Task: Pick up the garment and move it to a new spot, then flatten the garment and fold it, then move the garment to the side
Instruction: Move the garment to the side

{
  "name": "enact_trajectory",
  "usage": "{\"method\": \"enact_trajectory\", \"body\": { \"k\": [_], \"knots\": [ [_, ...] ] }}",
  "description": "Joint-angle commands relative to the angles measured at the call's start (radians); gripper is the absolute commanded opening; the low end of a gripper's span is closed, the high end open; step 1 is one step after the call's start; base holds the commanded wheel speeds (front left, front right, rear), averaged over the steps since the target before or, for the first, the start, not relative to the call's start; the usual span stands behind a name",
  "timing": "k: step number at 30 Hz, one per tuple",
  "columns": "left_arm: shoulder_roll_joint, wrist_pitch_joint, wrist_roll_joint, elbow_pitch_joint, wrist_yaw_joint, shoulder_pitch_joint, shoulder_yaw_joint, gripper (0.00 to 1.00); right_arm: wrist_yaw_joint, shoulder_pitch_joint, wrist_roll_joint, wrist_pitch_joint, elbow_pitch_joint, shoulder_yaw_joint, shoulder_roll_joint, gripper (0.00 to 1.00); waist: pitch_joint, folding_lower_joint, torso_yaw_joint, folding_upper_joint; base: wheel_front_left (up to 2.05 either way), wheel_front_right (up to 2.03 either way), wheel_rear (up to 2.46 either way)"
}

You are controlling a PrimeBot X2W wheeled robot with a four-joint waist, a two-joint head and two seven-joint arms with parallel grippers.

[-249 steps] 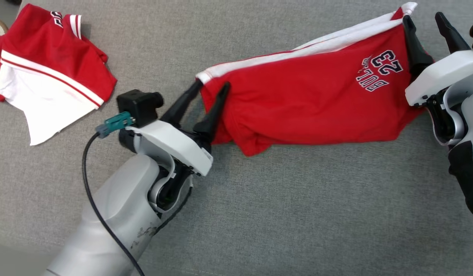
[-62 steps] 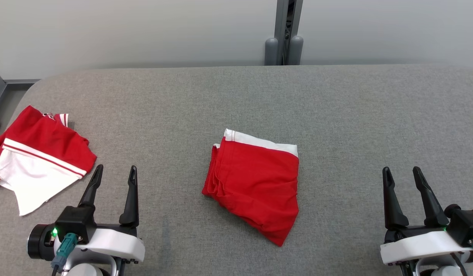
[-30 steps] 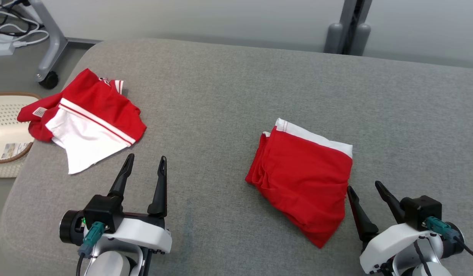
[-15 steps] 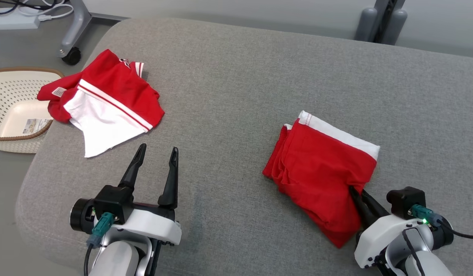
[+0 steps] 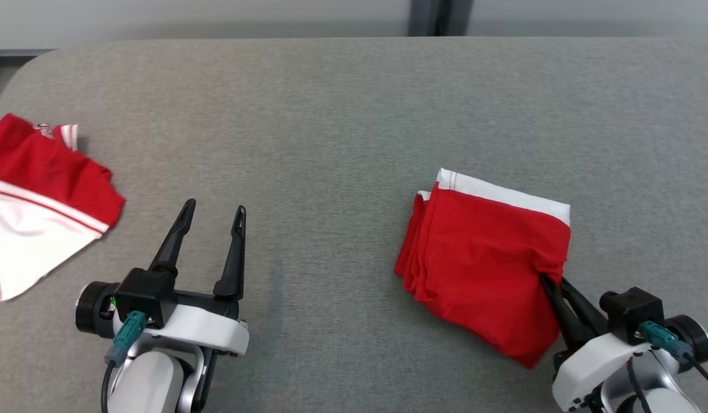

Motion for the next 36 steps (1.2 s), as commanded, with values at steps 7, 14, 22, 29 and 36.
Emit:
{"method": "enact_trajectory", "body": {
  "k": [7,14,22,29,36],
  "knots": [
    [0.044,0.025,0.02,-0.042,-0.004,-0.047,0.003,1.0,0.0,0.036,-0.043,0.002,-0.063,-0.093,-0.075,0.0,0.068,0.0,-0.219,-0.0001,0.0,0.0,0.0],
    [0.053,0.048,0.029,-0.067,-0.012,-0.086,-0.013,1.0,0.0,-0.08,-0.07,-0.026,-0.004,-0.14,-0.188,0.0,0.119,0.0,-0.264,-0.0001,0.0,0.0,0.0],
    [0.053,0.067,0.048,-0.092,-0.027,-0.162,-0.047,1.0,0.0,-0.345,-0.11,-0.098,0.236,-0.11,-0.32,0.0,0.199,0.0,-0.264,-0.0001,0.0,0.0,0.0],
    [0.049,0.071,0.061,-0.099,-0.034,-0.213,-0.07,1.0,0.0,-0.511,-0.13,-0.153,0.45,-0.091,-0.372,0.0,0.255,0.0,-0.259,-0.0001,0.0,0.0,0.0],
    [0.055,0.071,0.062,-0.093,-0.042,-0.245,-0.079,1.0,0.0,-0.616,-0.167,-0.208,0.614,-0.124,-0.352,1.0,0.287,0.0,-0.261,-0.0001,0.0,0.0,0.0]
  ]
}}
